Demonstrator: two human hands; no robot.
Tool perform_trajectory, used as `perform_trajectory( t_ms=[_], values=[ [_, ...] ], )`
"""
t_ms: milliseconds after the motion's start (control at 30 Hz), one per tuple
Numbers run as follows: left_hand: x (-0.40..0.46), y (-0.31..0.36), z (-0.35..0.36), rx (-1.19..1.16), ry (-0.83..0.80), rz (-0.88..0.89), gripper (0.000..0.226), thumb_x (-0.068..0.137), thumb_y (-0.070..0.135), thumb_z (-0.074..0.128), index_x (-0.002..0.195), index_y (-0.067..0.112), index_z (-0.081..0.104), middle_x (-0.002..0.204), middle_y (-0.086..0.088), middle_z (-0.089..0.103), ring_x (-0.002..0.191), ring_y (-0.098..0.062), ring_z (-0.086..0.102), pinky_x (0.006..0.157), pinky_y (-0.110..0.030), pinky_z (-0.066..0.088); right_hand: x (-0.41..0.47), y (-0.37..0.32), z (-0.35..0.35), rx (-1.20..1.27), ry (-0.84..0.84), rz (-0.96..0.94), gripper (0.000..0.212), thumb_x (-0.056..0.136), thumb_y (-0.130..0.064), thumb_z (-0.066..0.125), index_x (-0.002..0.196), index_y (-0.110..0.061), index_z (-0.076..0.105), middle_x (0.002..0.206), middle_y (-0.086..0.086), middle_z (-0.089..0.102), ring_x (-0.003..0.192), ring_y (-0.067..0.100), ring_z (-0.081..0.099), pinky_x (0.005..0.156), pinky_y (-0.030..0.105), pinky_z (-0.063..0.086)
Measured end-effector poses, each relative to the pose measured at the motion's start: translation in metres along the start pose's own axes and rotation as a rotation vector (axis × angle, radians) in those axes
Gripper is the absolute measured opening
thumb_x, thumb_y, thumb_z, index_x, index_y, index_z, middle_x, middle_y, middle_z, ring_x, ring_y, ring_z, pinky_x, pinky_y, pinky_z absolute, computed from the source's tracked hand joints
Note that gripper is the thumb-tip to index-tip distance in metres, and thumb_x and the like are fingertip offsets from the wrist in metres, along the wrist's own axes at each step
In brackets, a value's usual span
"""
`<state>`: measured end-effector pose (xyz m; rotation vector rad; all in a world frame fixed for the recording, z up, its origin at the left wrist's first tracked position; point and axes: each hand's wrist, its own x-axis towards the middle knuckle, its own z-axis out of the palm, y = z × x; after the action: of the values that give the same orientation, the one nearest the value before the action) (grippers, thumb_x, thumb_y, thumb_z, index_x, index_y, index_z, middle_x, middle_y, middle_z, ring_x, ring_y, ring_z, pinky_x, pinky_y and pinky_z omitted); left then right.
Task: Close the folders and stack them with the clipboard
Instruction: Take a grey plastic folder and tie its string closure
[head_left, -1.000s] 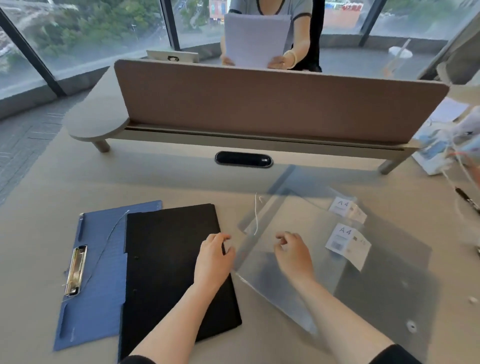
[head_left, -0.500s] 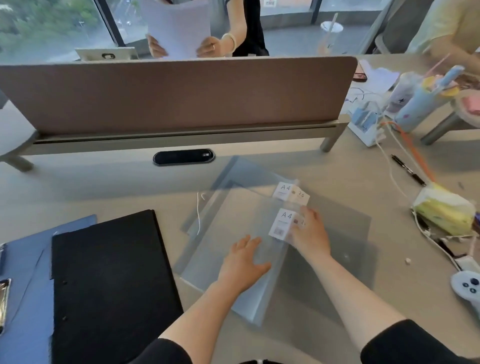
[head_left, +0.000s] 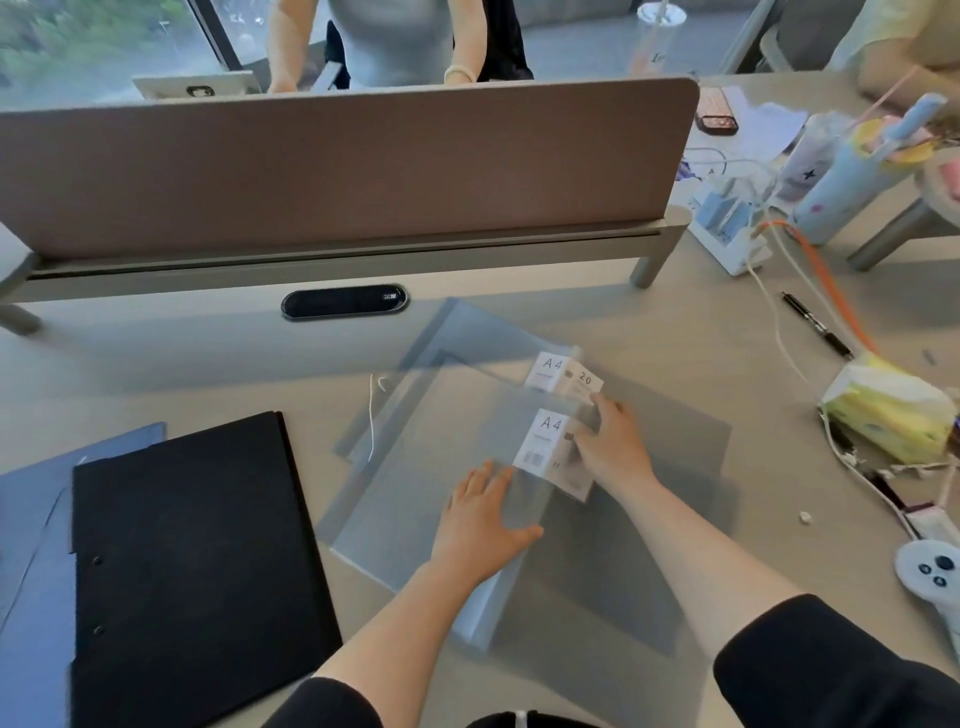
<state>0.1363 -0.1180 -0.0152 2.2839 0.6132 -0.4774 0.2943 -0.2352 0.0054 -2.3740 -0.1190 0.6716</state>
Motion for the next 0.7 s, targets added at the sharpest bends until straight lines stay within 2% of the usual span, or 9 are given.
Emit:
perform_trajectory(
  t_ms=[100, 200, 300, 500, 600, 700],
  values=[
    [-0.001, 0.002, -0.001, -0.018, 0.012, 0.001, 0.091, 0.08, 0.05, 0.071, 0.156, 0.029, 0.024, 0.167, 0.001, 0.014, 0.153, -0.022, 0.013, 0.123, -0.041, 0.018, -0.002, -0.011, -0.005, 0.047, 0.049, -0.022, 0.051, 0.089, -0.019, 0.054, 0.139, -0.017, 0.048, 0.131, 0.006, 0.045, 0.103, 0.023, 0.056, 0.09, 0.034, 0.045],
    [-0.003, 0.006, -0.006, -0.06, 0.032, -0.002, 0.095, 0.078, 0.047, 0.073, 0.156, 0.032, 0.021, 0.167, 0.003, 0.011, 0.153, -0.021, 0.011, 0.123, -0.043, 0.021, -0.008, -0.025, -0.009, 0.092, 0.101, -0.059, 0.031, 0.09, -0.021, 0.056, 0.12, -0.016, 0.063, 0.12, 0.004, 0.048, 0.078, 0.014, 0.055, 0.075, 0.025, 0.037],
    [-0.008, 0.011, -0.014, -0.102, 0.054, 0.005, 0.095, 0.077, 0.047, 0.072, 0.154, 0.037, 0.018, 0.168, 0.003, 0.008, 0.153, -0.021, 0.009, 0.121, -0.046, 0.025, -0.014, -0.039, -0.012, 0.127, 0.158, -0.107, 0.012, 0.086, -0.027, 0.063, 0.095, -0.02, 0.063, 0.106, 0.002, 0.052, 0.082, 0.018, 0.055, 0.073, 0.026, 0.035],
    [-0.023, 0.023, -0.035, -0.215, 0.146, 0.035, 0.097, 0.08, 0.045, 0.071, 0.156, 0.036, 0.012, 0.167, 0.007, 0.01, 0.153, -0.017, 0.008, 0.118, -0.04, 0.027, -0.035, -0.081, -0.014, 0.262, 0.223, -0.247, 0.011, 0.08, -0.023, 0.067, 0.077, -0.022, 0.056, 0.076, -0.005, 0.052, 0.067, 0.015, 0.05, 0.065, 0.029, 0.038],
    [-0.033, 0.025, -0.048, -0.268, 0.255, 0.084, 0.088, 0.08, 0.04, 0.067, 0.155, 0.033, 0.021, 0.159, 0.011, 0.028, 0.146, -0.015, 0.024, 0.111, -0.035, 0.036, -0.053, -0.104, -0.014, 0.331, 0.244, -0.323, 0.012, 0.078, -0.019, 0.066, 0.079, -0.025, 0.056, 0.068, -0.009, 0.048, 0.062, 0.013, 0.047, 0.06, 0.029, 0.041],
    [-0.043, 0.024, -0.062, -0.34, 0.364, 0.117, 0.069, 0.078, 0.035, 0.065, 0.143, 0.034, 0.039, 0.136, 0.016, 0.052, 0.123, -0.014, 0.049, 0.093, -0.037, 0.05, -0.07, -0.127, -0.012, 0.383, 0.247, -0.393, 0.018, 0.079, -0.016, 0.065, 0.077, -0.029, 0.053, 0.066, -0.009, 0.046, 0.062, 0.013, 0.046, 0.061, 0.032, 0.044]
  ],
)
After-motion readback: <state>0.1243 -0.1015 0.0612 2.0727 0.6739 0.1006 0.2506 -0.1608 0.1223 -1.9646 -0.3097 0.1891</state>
